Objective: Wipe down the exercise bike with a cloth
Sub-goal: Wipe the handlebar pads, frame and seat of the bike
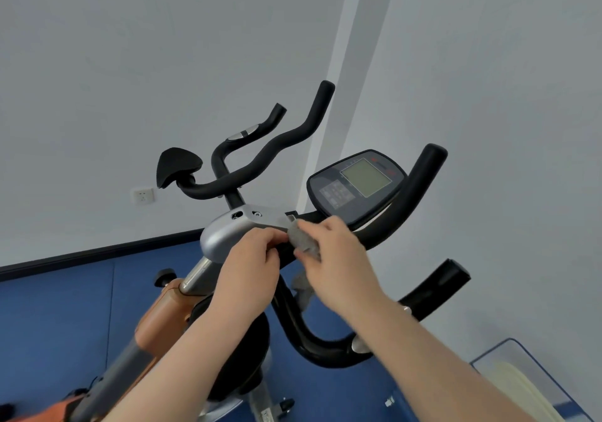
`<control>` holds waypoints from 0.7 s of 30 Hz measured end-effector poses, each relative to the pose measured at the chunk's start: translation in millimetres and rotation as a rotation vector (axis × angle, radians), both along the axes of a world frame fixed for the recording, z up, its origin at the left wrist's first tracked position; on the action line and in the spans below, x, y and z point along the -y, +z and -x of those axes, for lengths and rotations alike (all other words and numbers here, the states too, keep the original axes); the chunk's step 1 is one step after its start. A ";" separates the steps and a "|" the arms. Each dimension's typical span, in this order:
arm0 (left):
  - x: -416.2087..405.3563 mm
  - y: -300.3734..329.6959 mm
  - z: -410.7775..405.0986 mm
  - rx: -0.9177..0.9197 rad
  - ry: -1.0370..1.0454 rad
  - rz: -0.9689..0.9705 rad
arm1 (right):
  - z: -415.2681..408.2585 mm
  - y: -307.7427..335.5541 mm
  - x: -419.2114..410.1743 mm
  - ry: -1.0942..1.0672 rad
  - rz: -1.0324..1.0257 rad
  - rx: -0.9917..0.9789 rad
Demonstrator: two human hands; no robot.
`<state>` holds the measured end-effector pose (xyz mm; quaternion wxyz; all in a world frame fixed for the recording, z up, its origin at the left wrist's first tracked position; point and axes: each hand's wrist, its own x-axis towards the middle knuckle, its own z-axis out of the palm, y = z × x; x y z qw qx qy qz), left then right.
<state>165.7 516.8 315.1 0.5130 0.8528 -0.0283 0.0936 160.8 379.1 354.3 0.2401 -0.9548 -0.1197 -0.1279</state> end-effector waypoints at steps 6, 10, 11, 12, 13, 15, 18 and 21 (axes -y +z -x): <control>1.0 -3.6 0.4 0.009 0.034 -0.024 | -2.9 17.3 33.4 -0.195 0.138 0.179; 0.8 -2.7 0.0 0.022 0.024 -0.015 | -0.6 13.5 14.1 0.008 0.220 0.091; 0.8 -2.4 0.2 0.024 0.020 -0.015 | -5.2 23.8 22.9 0.012 0.172 0.080; 0.5 -2.6 0.8 0.026 0.021 -0.018 | -10.1 34.2 34.6 -0.014 0.123 0.101; 0.0 -3.3 1.4 0.033 0.027 -0.027 | -14.3 42.3 47.8 -0.076 0.089 0.155; 0.9 -5.6 1.8 0.058 0.039 -0.054 | -15.3 49.5 65.1 -0.240 0.101 0.201; 5.6 -5.5 1.8 0.071 0.019 -0.088 | -3.6 35.0 57.1 -0.269 0.214 0.089; 7.0 -0.2 -1.9 0.040 -0.017 -0.102 | 3.6 42.6 63.0 -0.122 0.199 0.098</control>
